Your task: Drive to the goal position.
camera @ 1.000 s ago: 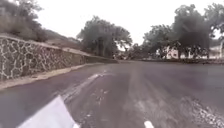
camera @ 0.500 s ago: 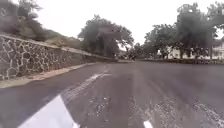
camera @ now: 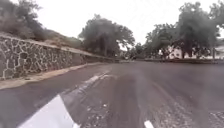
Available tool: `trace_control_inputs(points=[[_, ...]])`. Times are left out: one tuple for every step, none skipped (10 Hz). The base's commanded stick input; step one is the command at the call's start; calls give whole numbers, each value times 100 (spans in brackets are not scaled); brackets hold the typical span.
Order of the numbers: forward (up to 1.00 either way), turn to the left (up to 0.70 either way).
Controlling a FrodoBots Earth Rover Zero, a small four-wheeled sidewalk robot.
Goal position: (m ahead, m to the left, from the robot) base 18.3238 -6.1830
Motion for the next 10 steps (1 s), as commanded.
trace_control_inputs(points=[[50, 0], [50, 0], [50, 0], [50, 0], [50, 0], [50, 0], [50, 0], [50, 0], [50, 0], [50, 0]])
